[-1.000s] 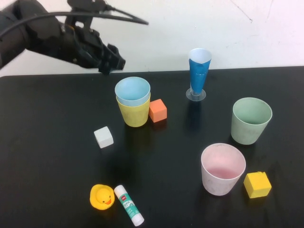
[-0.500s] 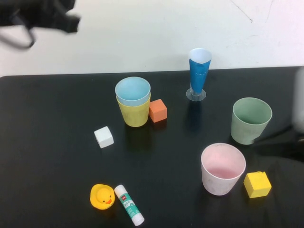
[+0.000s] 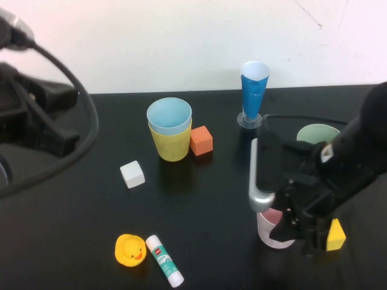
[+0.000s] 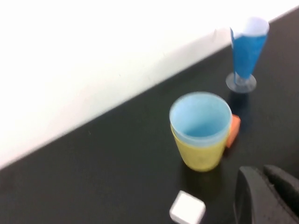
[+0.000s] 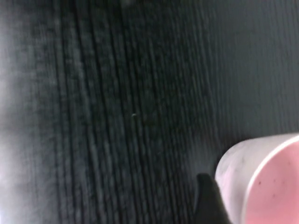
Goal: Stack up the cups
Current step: Pick up the pink cup, then place the pink cup on the green cup, then pick up the green cup
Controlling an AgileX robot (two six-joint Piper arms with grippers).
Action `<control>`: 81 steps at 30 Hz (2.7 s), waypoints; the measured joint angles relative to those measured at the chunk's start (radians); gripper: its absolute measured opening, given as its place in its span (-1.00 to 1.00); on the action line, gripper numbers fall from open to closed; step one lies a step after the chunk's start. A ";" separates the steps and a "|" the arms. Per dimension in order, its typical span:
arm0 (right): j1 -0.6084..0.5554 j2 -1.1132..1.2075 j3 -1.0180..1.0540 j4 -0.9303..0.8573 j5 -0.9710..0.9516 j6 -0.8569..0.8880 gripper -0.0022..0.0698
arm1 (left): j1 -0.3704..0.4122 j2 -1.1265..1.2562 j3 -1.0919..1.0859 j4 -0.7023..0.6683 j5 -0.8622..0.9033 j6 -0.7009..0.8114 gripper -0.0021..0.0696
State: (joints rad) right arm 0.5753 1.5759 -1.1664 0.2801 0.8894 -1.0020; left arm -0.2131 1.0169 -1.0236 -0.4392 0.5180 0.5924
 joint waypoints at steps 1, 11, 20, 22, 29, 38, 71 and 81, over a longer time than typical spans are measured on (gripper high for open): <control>0.000 0.018 0.000 -0.002 -0.013 0.002 0.15 | 0.000 -0.002 0.006 0.000 0.010 0.000 -0.94; 0.000 0.112 -0.006 0.000 -0.069 0.005 -0.73 | 0.000 -0.005 0.012 -0.003 0.053 0.000 -0.94; 0.000 0.102 -0.249 -0.039 0.075 0.004 -0.82 | 0.000 -0.005 0.014 -0.008 0.058 0.000 -0.94; 0.002 0.087 -0.330 -0.100 0.113 0.038 -0.82 | 0.000 -0.005 0.016 -0.015 0.058 0.000 -0.94; -0.069 0.069 -0.443 -0.322 0.162 0.253 -0.82 | 0.000 0.024 0.016 -0.126 0.055 0.002 -0.94; -0.261 0.082 -0.407 -0.122 0.094 0.244 -0.82 | 0.000 0.115 0.018 -0.332 0.065 0.168 -0.94; -0.262 0.285 -0.401 -0.046 0.193 0.221 0.05 | 0.000 0.149 0.019 -0.391 0.043 0.262 -0.94; -0.245 0.345 -0.460 -0.040 0.219 0.225 -0.80 | 0.000 0.149 0.019 -0.391 0.021 0.257 -0.94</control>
State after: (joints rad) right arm 0.3302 1.9214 -1.6259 0.2396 1.1083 -0.7770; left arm -0.2131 1.1661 -1.0042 -0.8298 0.5388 0.8496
